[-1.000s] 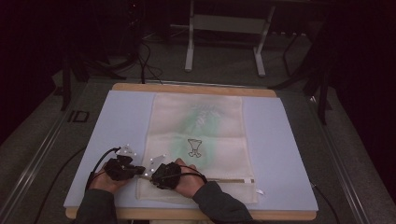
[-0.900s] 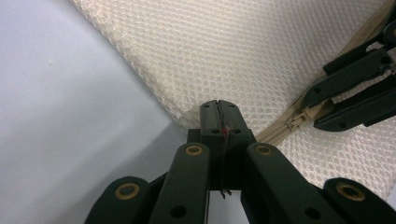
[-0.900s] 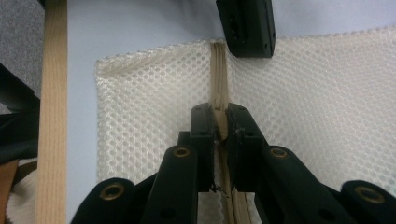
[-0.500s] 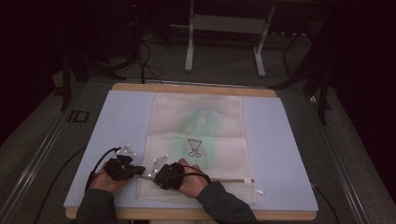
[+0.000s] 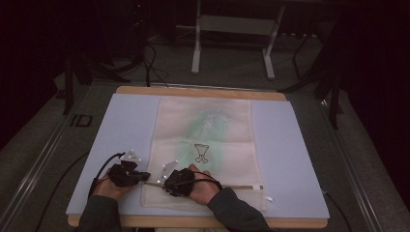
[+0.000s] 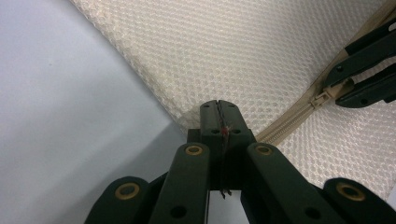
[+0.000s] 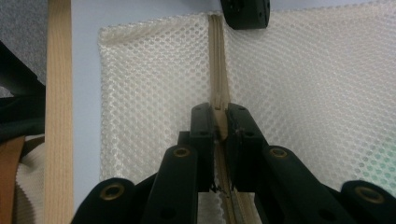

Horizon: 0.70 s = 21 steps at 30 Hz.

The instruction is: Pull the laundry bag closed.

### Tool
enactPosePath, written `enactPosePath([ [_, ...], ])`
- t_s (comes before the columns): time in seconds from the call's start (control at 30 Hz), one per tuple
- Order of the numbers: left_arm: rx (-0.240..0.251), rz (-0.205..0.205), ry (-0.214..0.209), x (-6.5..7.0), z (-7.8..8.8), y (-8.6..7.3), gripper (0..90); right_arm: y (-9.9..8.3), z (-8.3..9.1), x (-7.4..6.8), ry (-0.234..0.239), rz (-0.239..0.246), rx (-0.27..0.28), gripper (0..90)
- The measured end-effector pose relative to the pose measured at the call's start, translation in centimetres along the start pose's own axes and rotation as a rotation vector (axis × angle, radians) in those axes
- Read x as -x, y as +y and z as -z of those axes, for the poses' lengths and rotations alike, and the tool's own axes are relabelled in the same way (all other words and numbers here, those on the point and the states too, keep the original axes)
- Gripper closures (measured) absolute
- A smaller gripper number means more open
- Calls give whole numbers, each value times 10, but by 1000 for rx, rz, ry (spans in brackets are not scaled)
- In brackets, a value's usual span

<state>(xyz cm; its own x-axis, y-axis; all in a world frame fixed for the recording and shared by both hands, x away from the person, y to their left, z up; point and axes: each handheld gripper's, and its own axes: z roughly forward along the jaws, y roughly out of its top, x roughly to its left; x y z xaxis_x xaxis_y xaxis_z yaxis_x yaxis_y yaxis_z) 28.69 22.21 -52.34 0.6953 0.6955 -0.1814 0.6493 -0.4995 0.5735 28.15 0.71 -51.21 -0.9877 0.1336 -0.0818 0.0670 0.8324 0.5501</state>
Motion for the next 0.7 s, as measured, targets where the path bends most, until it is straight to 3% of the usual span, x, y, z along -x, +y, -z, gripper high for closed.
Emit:
enactPosePath([
  [0.7, -2, -5, 5, 0, 0, 0, 900, -10, 7, 0, -2, -1, -15, 822],
])
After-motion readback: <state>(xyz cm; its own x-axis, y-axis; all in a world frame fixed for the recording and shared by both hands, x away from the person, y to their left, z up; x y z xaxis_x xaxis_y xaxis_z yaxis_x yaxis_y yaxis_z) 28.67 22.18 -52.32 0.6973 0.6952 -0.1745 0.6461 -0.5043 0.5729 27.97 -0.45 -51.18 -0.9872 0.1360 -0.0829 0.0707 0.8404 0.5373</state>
